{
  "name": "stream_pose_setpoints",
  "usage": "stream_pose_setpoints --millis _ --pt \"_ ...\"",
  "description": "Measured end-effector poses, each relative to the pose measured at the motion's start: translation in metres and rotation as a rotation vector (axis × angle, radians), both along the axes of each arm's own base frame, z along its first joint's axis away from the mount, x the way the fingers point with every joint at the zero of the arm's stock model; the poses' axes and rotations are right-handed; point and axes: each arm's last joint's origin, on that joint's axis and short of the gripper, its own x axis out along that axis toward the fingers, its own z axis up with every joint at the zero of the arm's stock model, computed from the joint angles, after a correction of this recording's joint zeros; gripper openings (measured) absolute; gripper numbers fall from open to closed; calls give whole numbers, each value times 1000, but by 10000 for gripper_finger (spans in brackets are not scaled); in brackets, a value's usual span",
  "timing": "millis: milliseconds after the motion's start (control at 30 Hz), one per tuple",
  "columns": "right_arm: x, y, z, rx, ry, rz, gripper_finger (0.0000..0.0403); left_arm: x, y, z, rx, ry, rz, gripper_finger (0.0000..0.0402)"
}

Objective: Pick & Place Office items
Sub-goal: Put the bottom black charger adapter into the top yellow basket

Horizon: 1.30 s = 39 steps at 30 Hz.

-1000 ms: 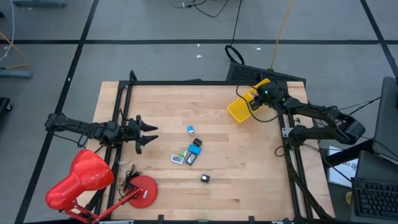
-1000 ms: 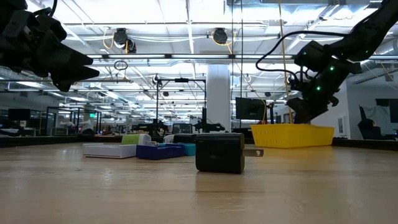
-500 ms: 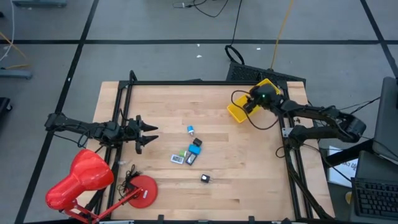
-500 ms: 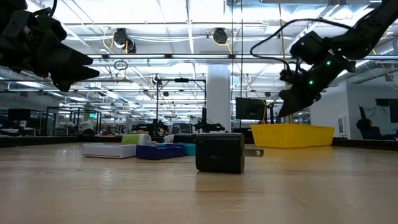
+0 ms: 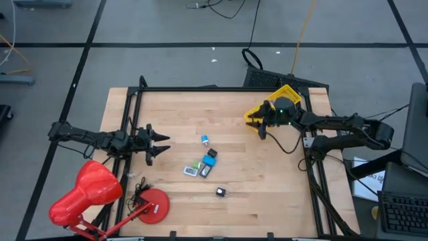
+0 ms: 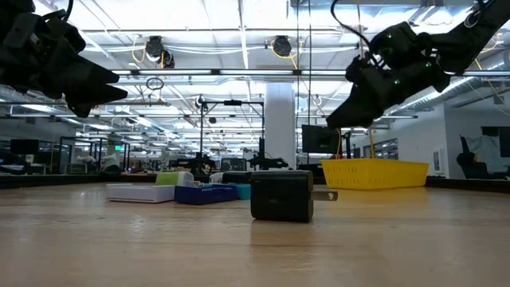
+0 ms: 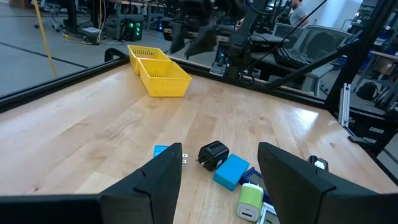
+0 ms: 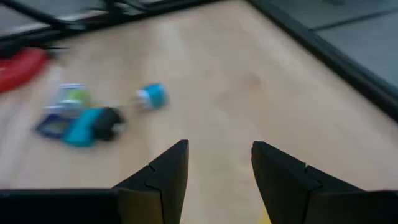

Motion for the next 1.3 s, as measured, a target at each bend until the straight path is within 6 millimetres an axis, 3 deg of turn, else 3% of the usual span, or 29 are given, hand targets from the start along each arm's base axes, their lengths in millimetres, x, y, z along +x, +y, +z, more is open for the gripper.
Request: stream_pose_setpoints --millis 300,967,1133,1300 --pt "13 33 3 20 -56 303 165 0 0 0 -1 0 0 214" --pt "27 98 12 -125 -164 634 165 0 0 0 -1 0 0 214" --pt "29 103 12 -223 -136 513 171 0 0 0 0 0 0 214" --pt "30 102 11 -278 -105 374 202 0 0 0 0 0 0 214"
